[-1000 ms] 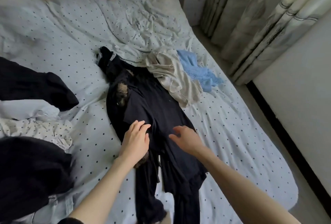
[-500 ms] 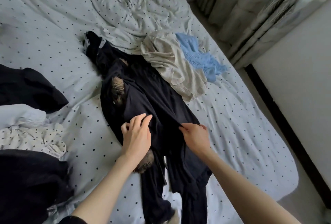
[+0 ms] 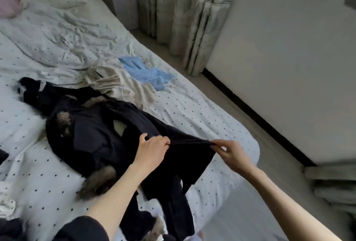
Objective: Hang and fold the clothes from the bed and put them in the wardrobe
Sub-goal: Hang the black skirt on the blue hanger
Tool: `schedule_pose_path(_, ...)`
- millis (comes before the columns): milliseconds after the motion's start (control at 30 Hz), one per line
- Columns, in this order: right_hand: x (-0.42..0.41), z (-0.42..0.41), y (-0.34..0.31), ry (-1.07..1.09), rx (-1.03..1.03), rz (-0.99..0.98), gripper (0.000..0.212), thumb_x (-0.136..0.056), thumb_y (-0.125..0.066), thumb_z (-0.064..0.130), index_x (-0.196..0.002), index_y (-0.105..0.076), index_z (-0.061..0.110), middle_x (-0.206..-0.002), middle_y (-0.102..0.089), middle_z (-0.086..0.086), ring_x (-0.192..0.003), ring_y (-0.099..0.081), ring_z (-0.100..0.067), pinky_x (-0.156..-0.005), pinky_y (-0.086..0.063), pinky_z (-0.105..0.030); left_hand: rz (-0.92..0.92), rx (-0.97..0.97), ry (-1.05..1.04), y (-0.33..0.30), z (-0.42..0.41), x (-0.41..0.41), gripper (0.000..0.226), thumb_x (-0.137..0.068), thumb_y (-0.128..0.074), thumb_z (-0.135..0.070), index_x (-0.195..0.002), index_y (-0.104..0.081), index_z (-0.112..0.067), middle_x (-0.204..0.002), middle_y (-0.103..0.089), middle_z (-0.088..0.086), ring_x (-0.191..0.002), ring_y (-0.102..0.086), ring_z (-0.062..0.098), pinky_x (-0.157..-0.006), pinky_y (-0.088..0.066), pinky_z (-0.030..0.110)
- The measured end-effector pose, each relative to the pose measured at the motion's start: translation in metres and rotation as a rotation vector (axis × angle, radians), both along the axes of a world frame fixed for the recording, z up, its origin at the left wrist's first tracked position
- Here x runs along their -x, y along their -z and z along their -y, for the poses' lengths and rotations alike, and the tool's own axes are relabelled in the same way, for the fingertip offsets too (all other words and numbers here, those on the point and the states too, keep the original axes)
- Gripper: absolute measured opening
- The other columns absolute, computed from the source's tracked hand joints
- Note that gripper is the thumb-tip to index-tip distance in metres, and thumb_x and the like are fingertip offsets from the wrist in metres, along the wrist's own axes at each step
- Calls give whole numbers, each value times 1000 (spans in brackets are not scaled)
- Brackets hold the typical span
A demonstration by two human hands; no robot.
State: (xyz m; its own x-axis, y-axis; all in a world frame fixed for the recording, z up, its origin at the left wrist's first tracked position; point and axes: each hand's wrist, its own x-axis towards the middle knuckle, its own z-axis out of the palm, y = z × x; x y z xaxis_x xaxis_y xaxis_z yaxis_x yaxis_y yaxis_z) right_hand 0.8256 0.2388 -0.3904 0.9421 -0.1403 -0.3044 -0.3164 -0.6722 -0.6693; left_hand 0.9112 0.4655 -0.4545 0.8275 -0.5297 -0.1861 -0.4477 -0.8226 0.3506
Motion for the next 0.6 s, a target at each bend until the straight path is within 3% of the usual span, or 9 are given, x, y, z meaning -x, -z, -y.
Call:
schedule_pose_path(100,37,41,-10,228,47,74,20,-92,-55,7,-101,-72,10,-89,-69,7,-86,-62,-11,-72,-41,-9,14,175,105,-17,45,26,22,-100,-38,-26,-115,-55,-21,-107,-64,-7,-98,-59,14,-104,-24,32)
schedule_pose_path(167,60,60,-12,372,42,94,22,-93,-52,8,-103,-71,10,-96,-71,2,-93,-62,-14,-82,-44,-22,50,318,126,-30,72,42,19,-98,-45,-24,-109,-58,-16,-97,-68,0,-88,-62,24,-82,-36,29)
schedule_pose_path(267,91,83,-12,522,34,114,26,-92,-49,7,-100,-72,15,-97,-70,5,-98,-62,-15,-87,-45,-29,15,383,170,-45,104,62,16,-98,-45,-27,-103,-54,-16,-88,-68,3,-82,-62,28,-64,-34,29)
schedule_pose_path(400,118,106,-10,606,70,97,25,-93,-50,10,-105,-71,14,-103,-71,-2,-103,-62,-22,-94,-45,-38,10,361,216,-52,129,71,16,-99,-42,-28,-103,-52,-16,-92,-68,2,-82,-62,28,-61,-35,30)
schedule_pose_path(600,95,118,-26,681,88,241,25,-93,-49,17,-102,-72,23,-98,-73,3,-97,-64,-18,-93,-46,-37,137,468,139,-75,150,44,12,-96,-49,-17,-102,-59,-12,-92,-65,6,-80,-60,32,-66,-36,31)
